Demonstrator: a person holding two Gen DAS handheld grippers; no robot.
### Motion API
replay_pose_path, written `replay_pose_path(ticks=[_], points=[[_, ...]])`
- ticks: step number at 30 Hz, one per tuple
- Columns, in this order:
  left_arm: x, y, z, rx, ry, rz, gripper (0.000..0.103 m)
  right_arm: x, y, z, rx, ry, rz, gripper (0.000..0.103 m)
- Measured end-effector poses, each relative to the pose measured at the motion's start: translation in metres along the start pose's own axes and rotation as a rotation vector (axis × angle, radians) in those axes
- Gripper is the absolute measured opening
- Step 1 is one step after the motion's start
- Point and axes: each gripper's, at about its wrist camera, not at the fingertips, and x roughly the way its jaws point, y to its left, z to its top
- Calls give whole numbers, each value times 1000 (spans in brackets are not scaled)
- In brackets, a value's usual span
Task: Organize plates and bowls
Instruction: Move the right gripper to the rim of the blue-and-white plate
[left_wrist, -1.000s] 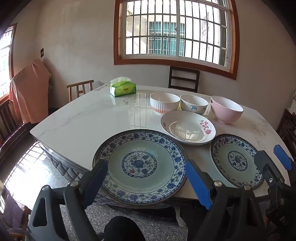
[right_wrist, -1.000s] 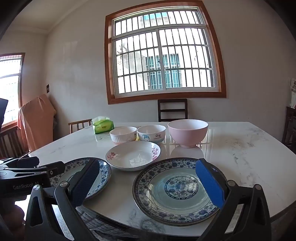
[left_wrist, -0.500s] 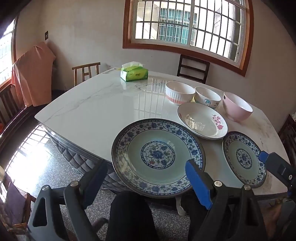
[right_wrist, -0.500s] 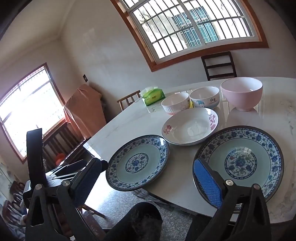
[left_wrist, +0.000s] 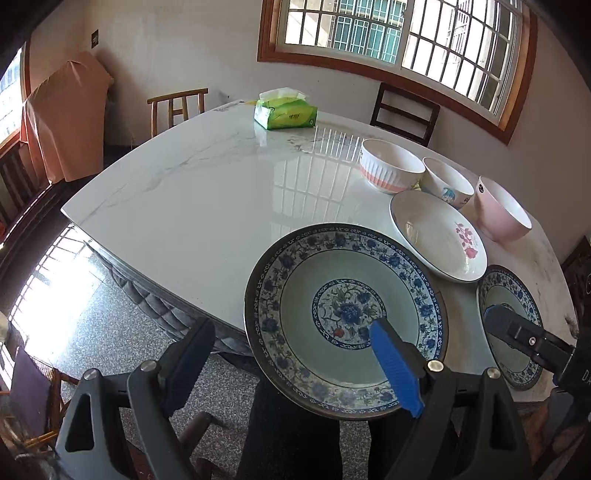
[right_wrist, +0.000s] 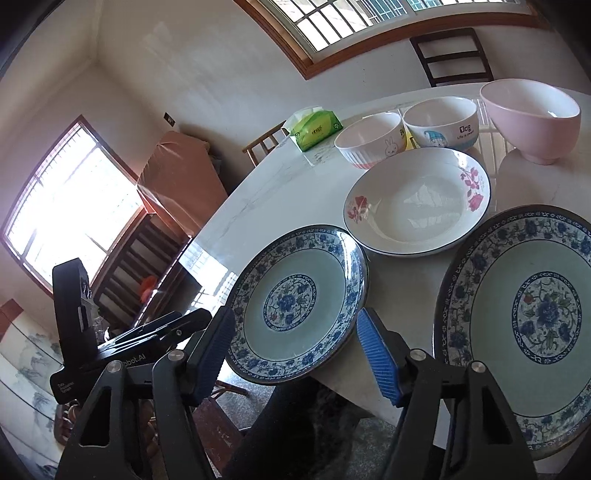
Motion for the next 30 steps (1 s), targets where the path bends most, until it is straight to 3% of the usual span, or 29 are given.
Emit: replay_pose_path(ticks=[10,23,26,27,30], points=[[40,17,5,-29,90,18,88,44,-15,15,35,97,-55,67],[55,15,7,12,110,31,87,74,-23,21,48,150,-94,67],[59,14,4,24,134,37,62,75,-23,23,47,149,-87,67],[63,13,2,25,155,34,46,75,-22,24,45,143,-89,67],[65,16,1,14,153,38,43,79,-19,26,9,151,-100,67]])
